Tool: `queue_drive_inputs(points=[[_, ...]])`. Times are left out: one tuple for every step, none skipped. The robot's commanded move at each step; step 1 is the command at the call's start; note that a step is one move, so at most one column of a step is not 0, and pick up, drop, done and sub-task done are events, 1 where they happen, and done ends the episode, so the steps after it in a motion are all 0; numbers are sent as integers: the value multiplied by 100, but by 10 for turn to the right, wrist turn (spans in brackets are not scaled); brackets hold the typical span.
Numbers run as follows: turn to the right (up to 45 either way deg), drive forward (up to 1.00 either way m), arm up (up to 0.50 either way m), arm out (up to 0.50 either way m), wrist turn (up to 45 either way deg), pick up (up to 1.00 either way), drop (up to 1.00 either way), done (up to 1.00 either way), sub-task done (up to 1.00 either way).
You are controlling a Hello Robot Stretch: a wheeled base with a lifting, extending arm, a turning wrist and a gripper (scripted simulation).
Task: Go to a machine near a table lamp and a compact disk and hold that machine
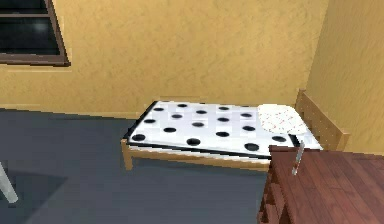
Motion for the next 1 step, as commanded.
queue_drive_inputs(points=[[0, 0, 0, 0, 450, 0, 0, 0, 0]])
